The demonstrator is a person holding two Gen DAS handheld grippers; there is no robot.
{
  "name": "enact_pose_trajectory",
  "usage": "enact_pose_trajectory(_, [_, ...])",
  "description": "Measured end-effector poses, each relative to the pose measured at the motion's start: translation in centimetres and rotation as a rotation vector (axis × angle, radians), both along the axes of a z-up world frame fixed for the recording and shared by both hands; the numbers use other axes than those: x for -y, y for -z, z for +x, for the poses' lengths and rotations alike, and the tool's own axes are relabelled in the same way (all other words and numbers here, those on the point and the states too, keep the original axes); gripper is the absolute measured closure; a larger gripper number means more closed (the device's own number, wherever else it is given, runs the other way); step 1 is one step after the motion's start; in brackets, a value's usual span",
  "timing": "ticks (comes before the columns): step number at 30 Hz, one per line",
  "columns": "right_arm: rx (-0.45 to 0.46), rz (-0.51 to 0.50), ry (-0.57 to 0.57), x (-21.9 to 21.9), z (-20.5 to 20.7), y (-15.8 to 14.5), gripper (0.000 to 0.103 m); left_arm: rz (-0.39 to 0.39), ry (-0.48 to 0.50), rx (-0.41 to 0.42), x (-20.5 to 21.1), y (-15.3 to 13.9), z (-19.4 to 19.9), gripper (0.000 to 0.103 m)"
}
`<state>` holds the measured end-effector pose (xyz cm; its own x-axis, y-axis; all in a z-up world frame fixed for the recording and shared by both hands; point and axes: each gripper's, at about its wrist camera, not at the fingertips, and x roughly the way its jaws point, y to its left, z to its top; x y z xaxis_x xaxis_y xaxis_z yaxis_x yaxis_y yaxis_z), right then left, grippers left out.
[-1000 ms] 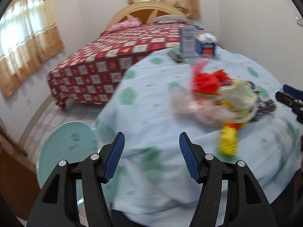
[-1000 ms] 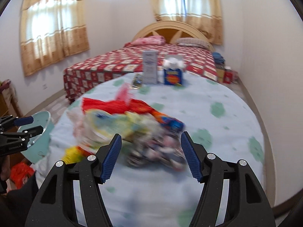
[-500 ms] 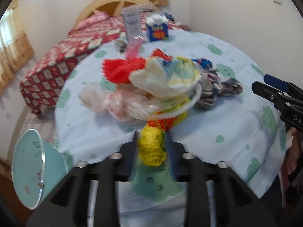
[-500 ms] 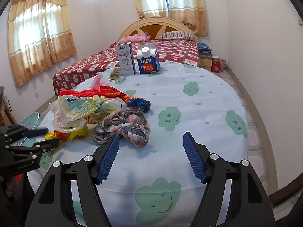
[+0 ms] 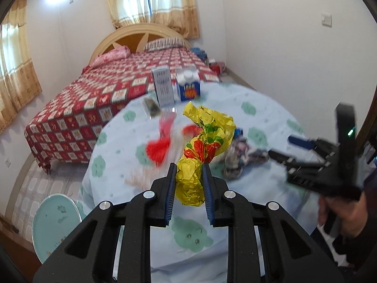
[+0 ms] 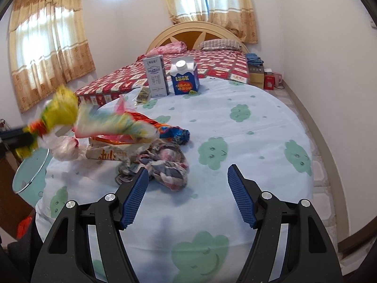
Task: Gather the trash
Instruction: 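Grasp the yellow wrapper with the left tool while the right tool grasps the patterned cloth, then carry the yellow wrapper and patterned cloth over the teal bucket with both tools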
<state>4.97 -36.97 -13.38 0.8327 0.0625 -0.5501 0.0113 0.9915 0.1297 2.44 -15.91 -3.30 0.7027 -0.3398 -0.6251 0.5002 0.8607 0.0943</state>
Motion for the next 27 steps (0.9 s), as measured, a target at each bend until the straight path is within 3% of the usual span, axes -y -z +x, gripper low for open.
enact_pose_trajectory(6, [-0.063,0.000,-0.034,-1.0,2.6,0.5,0.037,0.003,-0.041,0.043,-0.4,-1.2,1.2,0.081])
enact_pose_trajectory(7, [-0.088,0.010,-0.049,-1.1,3.2,0.8,0.045,0.006,-0.050,0.040,-0.9,-1.1,1.4,0.081])
enact_pose_trajectory(8, [-0.105,0.019,-0.062,-1.2,3.4,1.0,0.062,0.013,-0.068,0.038,-1.7,-0.9,1.7,0.081])
enact_pose_trajectory(10, [-0.149,0.023,-0.101,-1.7,3.8,1.5,0.087,0.030,-0.114,0.030,-3.7,-0.4,2.3,0.081])
enact_pose_trajectory(14, [-0.132,0.023,-0.118,-2.2,2.6,1.3,0.092,0.054,-0.188,0.028,-7.4,0.0,3.0,0.081])
enact_pose_trajectory(20, [-0.023,0.000,-0.101,-2.9,0.9,-1.8,0.092,0.059,-0.304,0.021,-13.3,0.4,4.1,0.081])
enact_pose_trajectory(27, [0.048,-0.004,-0.156,-6.3,1.9,-4.6,0.092,0.052,-0.370,0.022,-16.9,0.9,4.0,0.081])
